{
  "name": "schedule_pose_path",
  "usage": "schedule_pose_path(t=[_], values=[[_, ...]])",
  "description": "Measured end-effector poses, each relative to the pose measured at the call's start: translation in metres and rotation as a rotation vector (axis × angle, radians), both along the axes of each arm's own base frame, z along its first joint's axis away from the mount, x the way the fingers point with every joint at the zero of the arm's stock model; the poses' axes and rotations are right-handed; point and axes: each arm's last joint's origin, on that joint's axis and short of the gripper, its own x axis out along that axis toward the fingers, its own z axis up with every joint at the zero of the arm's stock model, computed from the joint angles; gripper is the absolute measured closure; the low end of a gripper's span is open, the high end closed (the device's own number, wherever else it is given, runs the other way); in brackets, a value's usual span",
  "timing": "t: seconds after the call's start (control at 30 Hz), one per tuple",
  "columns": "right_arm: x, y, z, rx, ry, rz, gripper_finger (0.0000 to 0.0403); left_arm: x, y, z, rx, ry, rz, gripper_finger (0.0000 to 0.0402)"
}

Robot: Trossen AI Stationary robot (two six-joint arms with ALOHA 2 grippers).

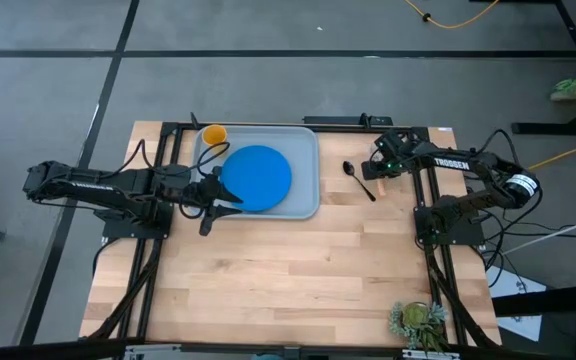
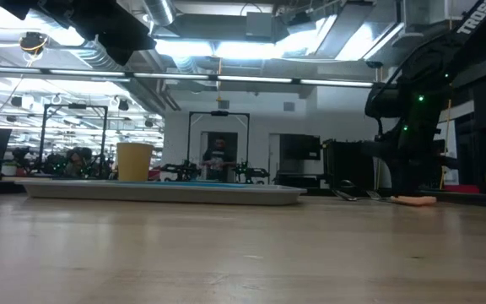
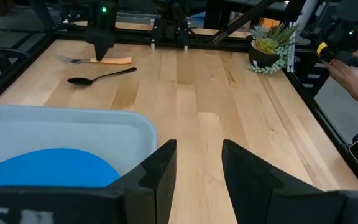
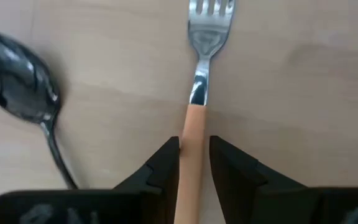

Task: Pick and place plate/cup/fork/spoon on tray
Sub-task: Put the orange fork on the gray tray to the right of the blue plate

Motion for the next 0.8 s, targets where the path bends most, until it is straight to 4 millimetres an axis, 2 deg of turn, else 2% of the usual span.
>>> schedule_pose_path(t=[0.57,0.8], values=[[0.004,0.002,-0.001,-0.014,0.012,-0.035,0.0309,0.0,0.0,0.0,0.0,0.0,0.0,0.028],[0.016,0.01,0.001,-0.116,0.065,0.002,0.0309,0.0,0.0,0.0,0.0,0.0,0.0,0.028]])
